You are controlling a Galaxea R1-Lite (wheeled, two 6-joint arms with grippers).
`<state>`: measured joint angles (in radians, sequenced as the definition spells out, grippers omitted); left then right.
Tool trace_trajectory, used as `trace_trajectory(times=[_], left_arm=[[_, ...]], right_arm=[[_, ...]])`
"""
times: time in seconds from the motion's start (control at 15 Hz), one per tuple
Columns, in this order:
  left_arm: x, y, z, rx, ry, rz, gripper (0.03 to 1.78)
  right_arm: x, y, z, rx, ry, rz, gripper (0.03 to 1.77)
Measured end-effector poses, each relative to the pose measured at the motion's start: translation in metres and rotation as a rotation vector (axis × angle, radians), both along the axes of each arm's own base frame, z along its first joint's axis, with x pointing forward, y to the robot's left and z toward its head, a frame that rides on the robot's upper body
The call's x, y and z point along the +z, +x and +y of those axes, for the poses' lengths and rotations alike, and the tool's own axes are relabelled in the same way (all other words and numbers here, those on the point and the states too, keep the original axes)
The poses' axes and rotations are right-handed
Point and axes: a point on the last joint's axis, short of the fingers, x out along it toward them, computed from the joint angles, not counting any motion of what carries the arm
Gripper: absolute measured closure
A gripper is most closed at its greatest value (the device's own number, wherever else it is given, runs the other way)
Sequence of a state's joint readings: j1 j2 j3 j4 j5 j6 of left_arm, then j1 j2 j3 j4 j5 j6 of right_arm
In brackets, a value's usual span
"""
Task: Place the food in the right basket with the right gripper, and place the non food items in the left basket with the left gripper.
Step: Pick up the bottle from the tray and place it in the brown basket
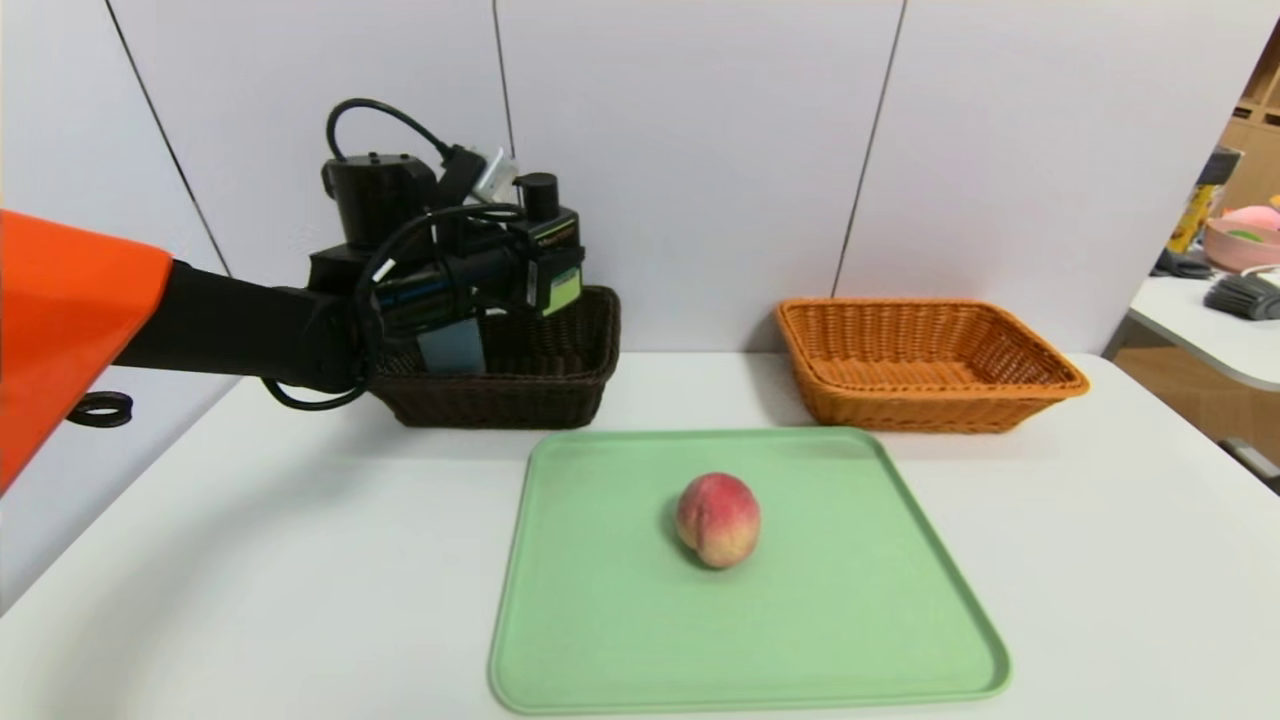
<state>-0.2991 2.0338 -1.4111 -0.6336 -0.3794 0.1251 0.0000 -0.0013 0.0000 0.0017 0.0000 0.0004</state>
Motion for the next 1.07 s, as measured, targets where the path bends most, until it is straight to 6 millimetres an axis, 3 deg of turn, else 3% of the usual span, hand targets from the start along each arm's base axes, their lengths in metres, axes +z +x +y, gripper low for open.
trace_trajectory(times=[0.13, 0.4, 1.07], left_arm=[[-0.003, 0.005, 0.01, 0.026, -0.002, 0.008, 1.19], [-0.019, 0.013, 0.01, 0.032, -0.005, 0.049, 1.19], [-0.06, 0.028, -0.006, 0.01, 0.019, 0.128, 1.19]], right_arm=[[0.0, 0.0, 0.0, 0.0, 0.0, 0.0, 0.1], [0.0, 0.0, 0.0, 0.0, 0.0, 0.0, 0.1], [0.0, 0.0, 0.0, 0.0, 0.0, 0.0, 0.1]])
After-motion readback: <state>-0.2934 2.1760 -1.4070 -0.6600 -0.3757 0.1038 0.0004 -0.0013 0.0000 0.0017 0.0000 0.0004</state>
